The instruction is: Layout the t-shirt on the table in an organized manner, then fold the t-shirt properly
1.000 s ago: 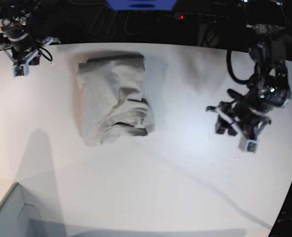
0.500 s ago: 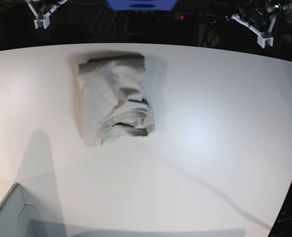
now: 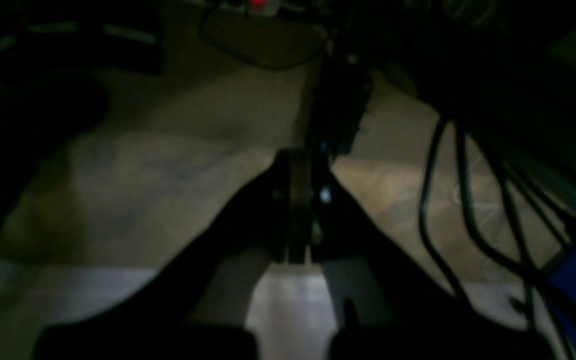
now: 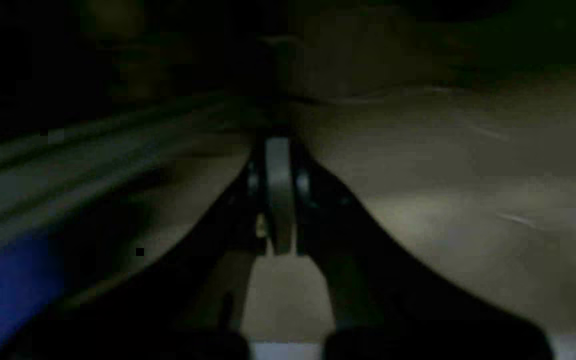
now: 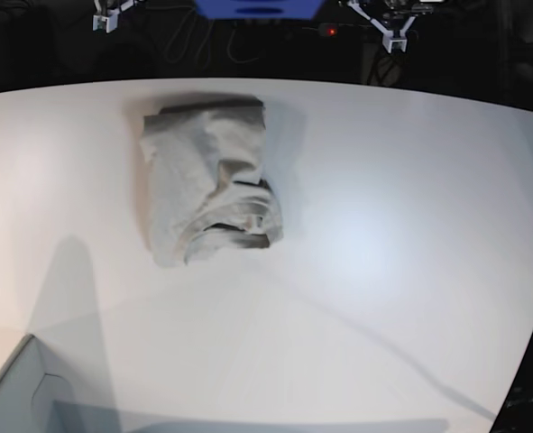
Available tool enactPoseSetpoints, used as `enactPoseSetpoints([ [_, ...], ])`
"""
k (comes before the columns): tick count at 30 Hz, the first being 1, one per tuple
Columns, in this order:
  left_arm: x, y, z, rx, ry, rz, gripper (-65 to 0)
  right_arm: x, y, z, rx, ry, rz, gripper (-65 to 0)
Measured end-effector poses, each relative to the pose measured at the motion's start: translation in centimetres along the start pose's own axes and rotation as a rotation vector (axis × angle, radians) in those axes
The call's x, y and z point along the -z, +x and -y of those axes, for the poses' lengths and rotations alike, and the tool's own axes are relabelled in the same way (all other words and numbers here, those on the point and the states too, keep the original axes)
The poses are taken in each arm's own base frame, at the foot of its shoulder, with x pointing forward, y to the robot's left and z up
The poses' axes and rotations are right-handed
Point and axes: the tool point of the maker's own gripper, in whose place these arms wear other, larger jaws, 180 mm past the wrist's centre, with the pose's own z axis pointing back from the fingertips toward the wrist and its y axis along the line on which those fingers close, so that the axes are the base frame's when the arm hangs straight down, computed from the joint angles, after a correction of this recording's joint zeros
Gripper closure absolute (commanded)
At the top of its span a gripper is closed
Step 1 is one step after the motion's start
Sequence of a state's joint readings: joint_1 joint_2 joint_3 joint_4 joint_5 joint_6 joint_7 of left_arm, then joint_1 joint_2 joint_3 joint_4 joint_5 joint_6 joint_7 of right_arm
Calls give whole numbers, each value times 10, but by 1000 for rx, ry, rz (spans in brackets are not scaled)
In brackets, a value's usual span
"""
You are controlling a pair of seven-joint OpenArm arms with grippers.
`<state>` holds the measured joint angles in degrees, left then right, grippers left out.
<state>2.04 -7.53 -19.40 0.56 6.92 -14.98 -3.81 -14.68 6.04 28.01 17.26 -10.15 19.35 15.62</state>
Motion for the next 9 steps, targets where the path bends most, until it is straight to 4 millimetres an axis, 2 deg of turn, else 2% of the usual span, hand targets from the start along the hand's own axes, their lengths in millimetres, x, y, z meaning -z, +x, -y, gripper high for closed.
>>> enactPoseSetpoints([
  [4, 2, 13, -10, 31, 97, 21, 0, 0, 6, 37, -176, -276, 7, 0],
  [6, 3, 20, -6, 41, 101, 41, 0, -7, 5, 52, -246, -404, 1, 0],
  [7, 4, 21, -2, 42, 94, 44, -2, -9, 6, 51, -287, -428, 4, 0],
  [9, 5, 21, 6, 41, 83, 44, -2, -7, 1, 35, -340, -426, 0, 0],
])
